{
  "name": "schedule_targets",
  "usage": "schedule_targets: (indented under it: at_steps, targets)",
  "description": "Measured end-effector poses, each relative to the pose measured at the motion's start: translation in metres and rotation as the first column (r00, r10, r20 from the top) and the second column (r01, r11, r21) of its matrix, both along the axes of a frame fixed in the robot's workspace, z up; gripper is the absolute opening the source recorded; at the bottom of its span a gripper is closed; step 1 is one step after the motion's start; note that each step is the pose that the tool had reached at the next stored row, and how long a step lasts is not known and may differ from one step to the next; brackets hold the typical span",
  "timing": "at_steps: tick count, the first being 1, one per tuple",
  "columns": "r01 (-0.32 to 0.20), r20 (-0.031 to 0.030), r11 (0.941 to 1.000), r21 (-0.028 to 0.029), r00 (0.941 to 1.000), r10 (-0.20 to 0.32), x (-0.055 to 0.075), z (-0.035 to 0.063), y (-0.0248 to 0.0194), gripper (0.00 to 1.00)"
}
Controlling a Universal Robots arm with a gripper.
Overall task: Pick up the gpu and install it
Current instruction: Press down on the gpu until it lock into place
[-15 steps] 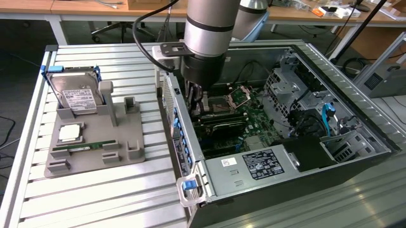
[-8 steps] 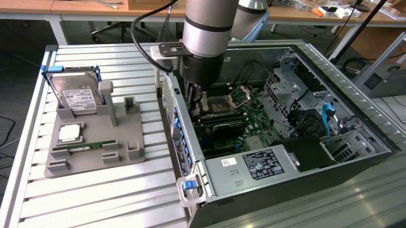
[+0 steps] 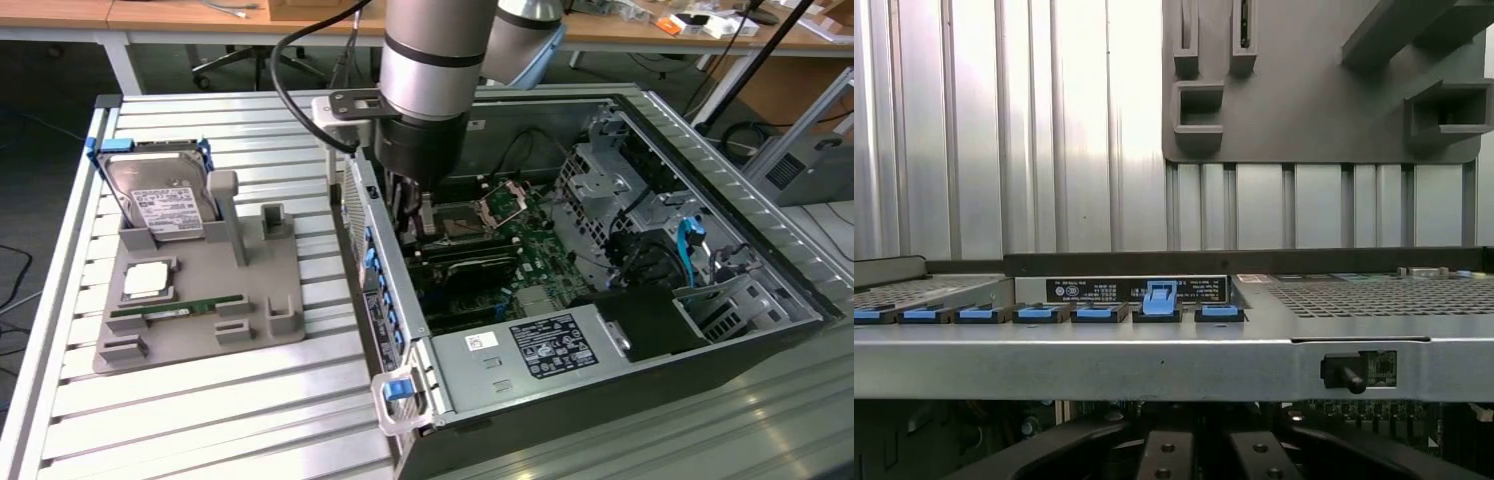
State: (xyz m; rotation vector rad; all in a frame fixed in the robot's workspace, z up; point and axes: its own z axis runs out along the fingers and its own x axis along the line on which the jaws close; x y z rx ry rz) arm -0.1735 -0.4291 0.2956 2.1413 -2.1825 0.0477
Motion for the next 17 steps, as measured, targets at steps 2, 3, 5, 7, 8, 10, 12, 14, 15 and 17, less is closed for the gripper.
schedule_targets:
  at_steps: [2,3,5,7,8,10,12,14,15,17]
  targets:
    - [0.000,-0.0001,1.0000,0.0000,1.0000,0.000,-0.0002,0.0000,0.0000,0.11]
    - [0.000,-0.0002,1.0000,-0.0001,1.0000,0.000,-0.0003,0.0000,-0.0001,0.11]
    - [0.000,-0.0002,1.0000,-0.0001,1.0000,0.000,-0.0004,-0.0002,-0.0002,0.11]
    - [0.000,-0.0004,1.0000,-0.0004,1.0000,0.000,-0.0004,-0.0006,-0.0003,0.11]
    - [0.000,-0.0002,1.0000,-0.0003,1.0000,0.000,-0.0003,-0.0009,-0.0004,0.11]
    - [0.000,-0.0003,1.0000,-0.0006,1.0000,0.000,-0.0003,-0.0012,-0.0005,0.11]
    - [0.000,-0.0001,1.0000,-0.0008,1.0000,0.000,-0.0003,-0.0017,-0.0006,0.11]
    - [0.000,-0.0002,1.0000,-0.0012,1.0000,0.000,-0.0003,-0.0021,-0.0007,0.11]
    - [0.000,-0.0002,1.0000,-0.0012,1.0000,0.000,-0.0003,-0.0021,-0.0007,0.11]
    - [0.000,-0.0002,1.0000,-0.0012,1.0000,0.000,-0.0002,-0.0022,-0.0007,0.11]
